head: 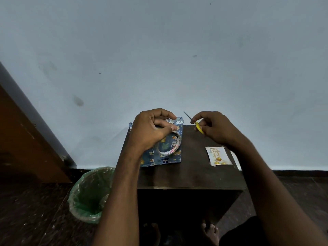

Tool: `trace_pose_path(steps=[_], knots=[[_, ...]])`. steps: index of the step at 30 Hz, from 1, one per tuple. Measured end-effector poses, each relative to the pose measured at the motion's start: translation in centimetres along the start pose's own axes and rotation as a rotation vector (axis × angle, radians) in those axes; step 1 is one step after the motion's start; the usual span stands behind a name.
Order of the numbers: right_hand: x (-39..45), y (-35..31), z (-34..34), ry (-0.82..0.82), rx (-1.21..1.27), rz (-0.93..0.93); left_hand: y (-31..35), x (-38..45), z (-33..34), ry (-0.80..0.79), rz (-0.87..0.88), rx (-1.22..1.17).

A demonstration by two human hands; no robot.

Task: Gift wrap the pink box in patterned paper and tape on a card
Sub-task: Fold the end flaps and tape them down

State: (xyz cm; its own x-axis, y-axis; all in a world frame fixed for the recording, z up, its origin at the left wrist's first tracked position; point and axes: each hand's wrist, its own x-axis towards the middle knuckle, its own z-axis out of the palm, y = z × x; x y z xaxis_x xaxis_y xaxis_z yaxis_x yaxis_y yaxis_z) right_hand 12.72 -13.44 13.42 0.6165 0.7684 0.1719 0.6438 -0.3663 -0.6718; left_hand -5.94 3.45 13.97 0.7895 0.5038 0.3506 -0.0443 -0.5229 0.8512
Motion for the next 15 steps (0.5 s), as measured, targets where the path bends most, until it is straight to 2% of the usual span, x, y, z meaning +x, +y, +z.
trace_pose_path(steps=[6, 15], knots=[[-1.1, -2.2, -2.3, -0.171, -0.046, -0.047, 0.0, -0.1, 0.0, 0.012, 0.006, -0.03], [-1.2, -3.4, -1.6, -0.193, -0.055, -0.034, -0.1, 0.0, -0.2, 0.0, 0.026, -0.028]])
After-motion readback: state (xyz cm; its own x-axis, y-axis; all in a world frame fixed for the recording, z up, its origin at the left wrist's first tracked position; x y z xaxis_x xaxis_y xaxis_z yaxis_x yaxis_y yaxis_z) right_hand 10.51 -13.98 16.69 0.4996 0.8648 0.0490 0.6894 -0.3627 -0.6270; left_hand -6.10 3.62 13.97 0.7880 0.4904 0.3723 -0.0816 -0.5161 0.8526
